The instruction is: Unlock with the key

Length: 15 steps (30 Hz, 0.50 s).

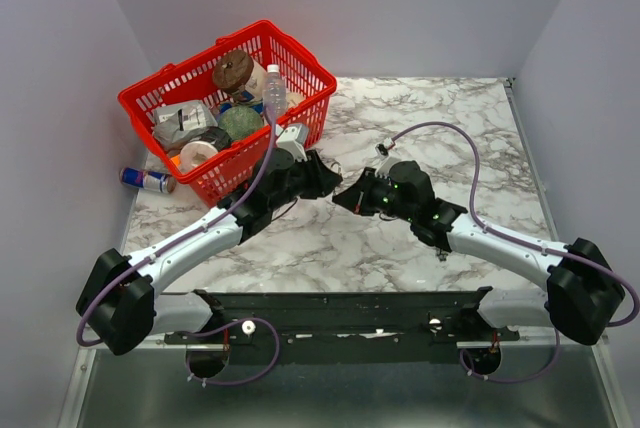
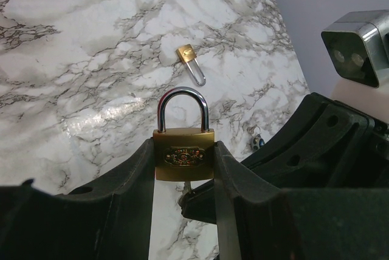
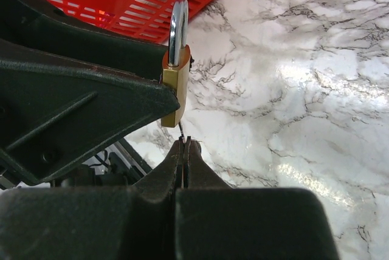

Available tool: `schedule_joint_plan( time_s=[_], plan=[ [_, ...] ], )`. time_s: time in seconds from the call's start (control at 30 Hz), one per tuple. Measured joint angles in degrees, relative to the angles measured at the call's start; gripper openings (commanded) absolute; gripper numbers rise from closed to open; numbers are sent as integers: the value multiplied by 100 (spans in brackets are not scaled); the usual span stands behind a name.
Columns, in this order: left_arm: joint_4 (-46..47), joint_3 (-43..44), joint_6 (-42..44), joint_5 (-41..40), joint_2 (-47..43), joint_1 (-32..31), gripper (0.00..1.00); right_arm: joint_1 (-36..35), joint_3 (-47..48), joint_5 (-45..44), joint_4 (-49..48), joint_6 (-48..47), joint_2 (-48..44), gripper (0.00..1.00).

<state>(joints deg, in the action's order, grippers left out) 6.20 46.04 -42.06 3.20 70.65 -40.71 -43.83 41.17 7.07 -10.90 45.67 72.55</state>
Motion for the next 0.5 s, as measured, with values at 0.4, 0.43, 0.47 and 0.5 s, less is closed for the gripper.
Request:
schedule_joint_plan(
  time_s=[0.4, 0.43, 0.47, 0.5],
  plan=[
    [181, -13, -92, 0, 39, 20, 0, 2, 0, -111, -168, 111, 68, 1],
    [190, -13, -92, 0, 42, 22, 0, 4, 0, -127, -175, 111, 68, 1],
    [203, -15, -92, -2, 46, 22, 0, 7, 0, -138, -184, 111, 68, 1],
    [229, -20, -90, -2, 55, 22, 0, 13, 0, -144, -188, 111, 66, 1]
  ],
)
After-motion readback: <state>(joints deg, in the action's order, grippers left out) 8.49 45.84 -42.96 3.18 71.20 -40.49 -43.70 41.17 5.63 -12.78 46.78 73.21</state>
